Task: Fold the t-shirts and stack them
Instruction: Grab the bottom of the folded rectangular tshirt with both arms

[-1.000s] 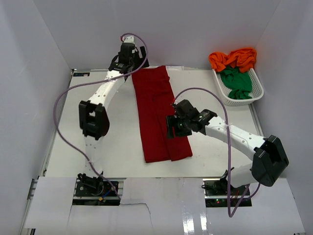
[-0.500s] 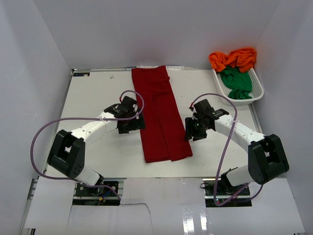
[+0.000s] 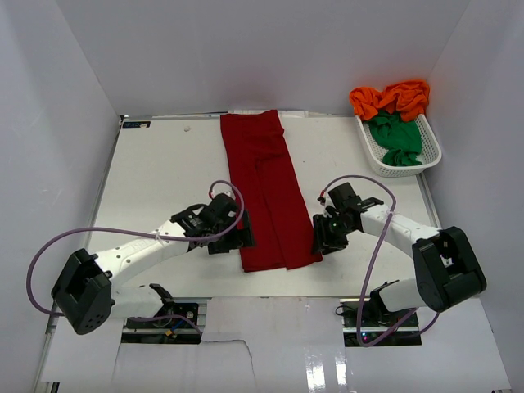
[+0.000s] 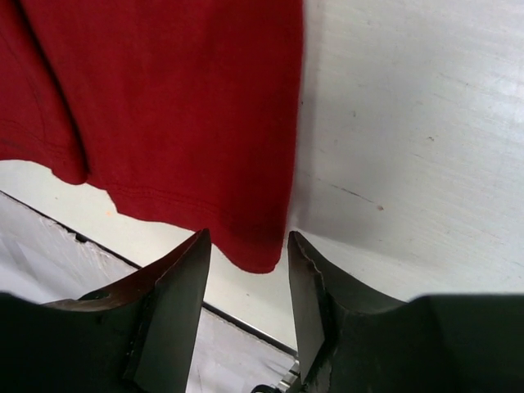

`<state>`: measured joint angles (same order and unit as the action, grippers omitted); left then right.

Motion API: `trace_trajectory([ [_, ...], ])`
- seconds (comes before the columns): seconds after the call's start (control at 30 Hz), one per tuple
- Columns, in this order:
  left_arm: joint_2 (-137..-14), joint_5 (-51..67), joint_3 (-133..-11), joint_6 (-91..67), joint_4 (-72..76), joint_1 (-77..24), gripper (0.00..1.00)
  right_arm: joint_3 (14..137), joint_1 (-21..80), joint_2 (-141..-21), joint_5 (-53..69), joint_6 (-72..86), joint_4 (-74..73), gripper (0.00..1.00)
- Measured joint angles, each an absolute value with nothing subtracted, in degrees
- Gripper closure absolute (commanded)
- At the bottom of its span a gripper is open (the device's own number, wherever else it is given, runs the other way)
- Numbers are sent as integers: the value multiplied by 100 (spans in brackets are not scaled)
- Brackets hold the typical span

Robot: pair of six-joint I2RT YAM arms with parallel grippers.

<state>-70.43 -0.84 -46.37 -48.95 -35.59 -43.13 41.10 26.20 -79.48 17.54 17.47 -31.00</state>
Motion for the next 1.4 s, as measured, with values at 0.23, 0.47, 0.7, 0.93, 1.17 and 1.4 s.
trace_trajectory([
  [0.23, -7210, -143, -3953, -5408, -3428, -5127, 2, 3865, 2571, -8012, 1785, 1710, -2888, 65],
  [0.47, -7312, -401, -3776, -5675, -3227, -5404, 4, 3833, 2550, -8171, 1894, 1691, -2711, 87],
  [0.7, -7275, -615, -3583, -5846, -2971, -5450, 13, 3833, 2550, -8219, 1975, 1686, -2655, 92],
  [0.93, -7242, -845, -3529, -5922, -2812, -5452, 23, 3833, 2547, -8226, 1990, 1684, -2646, 92],
  [1.17, -7277, -810, -3529, -5942, -2692, -5452, 36, 3833, 2547, -8226, 1988, 1684, -2646, 92],
  [1.4, -7509, -427, -3511, -6018, -2421, -5457, 58, 3833, 2545, -8256, 2023, 1669, -2633, 92],
])
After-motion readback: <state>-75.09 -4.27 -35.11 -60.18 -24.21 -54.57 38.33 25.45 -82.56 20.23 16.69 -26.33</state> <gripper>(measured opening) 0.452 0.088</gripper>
